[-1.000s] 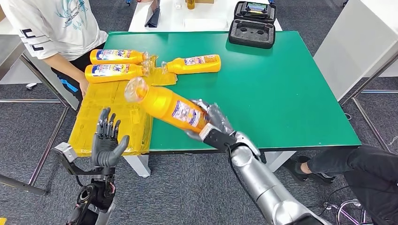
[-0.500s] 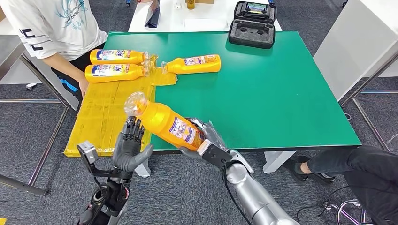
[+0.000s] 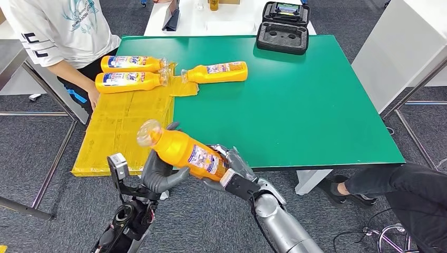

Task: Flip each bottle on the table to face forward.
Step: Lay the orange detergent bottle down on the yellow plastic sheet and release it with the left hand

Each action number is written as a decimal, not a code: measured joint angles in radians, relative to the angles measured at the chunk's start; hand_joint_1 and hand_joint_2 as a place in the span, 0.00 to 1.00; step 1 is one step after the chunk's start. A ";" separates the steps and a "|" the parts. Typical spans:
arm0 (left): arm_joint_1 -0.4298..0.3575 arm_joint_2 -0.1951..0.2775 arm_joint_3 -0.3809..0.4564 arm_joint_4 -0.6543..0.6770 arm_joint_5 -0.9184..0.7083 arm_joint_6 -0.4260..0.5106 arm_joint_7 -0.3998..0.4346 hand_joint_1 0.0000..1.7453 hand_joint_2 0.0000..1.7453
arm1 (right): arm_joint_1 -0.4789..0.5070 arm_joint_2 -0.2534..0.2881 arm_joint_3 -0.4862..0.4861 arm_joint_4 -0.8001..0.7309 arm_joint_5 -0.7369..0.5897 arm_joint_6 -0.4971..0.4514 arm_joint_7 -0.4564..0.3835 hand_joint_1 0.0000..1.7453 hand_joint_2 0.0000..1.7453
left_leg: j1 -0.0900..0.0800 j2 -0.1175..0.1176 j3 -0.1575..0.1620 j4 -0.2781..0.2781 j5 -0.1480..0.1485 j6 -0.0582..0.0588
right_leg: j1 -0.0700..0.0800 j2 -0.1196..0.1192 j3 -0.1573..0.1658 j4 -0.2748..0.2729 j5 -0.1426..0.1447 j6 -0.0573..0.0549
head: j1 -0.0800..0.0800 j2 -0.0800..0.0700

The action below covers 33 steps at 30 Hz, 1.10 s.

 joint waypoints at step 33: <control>-0.024 -0.007 -0.026 0.128 0.021 -0.069 -0.078 0.00 1.00 | -0.015 0.045 0.002 0.086 0.103 0.069 -0.012 0.93 1.00 | 0.000 0.000 0.000 0.000 0.000 0.000 | 0.000 0.000 0.000 0.000 0.000 0.000 | 0.000 0.000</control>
